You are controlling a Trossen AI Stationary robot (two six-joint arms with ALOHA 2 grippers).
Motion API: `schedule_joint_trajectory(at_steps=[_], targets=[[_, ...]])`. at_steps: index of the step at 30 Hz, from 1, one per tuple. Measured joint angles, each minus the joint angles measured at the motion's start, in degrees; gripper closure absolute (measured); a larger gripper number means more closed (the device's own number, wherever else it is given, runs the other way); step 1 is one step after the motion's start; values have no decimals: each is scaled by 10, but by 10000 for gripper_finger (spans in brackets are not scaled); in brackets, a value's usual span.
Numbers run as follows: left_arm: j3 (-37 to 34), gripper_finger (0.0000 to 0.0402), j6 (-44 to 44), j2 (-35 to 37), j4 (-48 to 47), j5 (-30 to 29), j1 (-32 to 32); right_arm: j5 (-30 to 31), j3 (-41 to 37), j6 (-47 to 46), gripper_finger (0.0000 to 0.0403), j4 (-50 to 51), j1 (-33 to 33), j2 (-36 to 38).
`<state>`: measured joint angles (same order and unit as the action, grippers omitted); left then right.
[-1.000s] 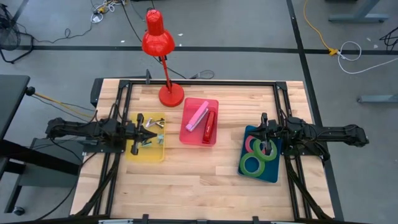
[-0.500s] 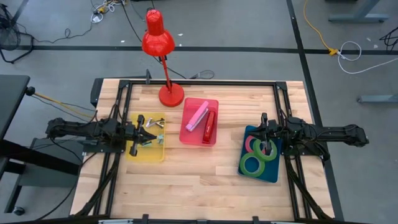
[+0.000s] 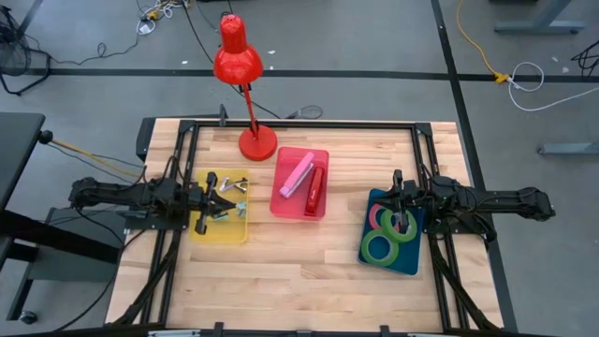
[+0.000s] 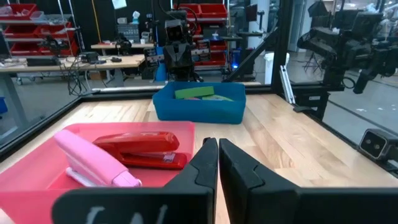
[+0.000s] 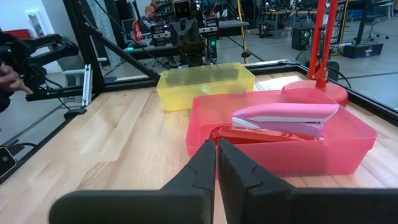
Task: Pick and place Stapler, Stapler remover, tape
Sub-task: Return to Home Position
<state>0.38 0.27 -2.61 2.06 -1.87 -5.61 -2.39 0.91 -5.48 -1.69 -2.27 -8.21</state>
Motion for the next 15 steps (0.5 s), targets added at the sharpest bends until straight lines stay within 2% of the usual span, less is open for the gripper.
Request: schedule_joint_trajectory(at_steps=[15], targets=[[0,381,-1,0,14,0,0,0,0,0,382,0,0,0]])
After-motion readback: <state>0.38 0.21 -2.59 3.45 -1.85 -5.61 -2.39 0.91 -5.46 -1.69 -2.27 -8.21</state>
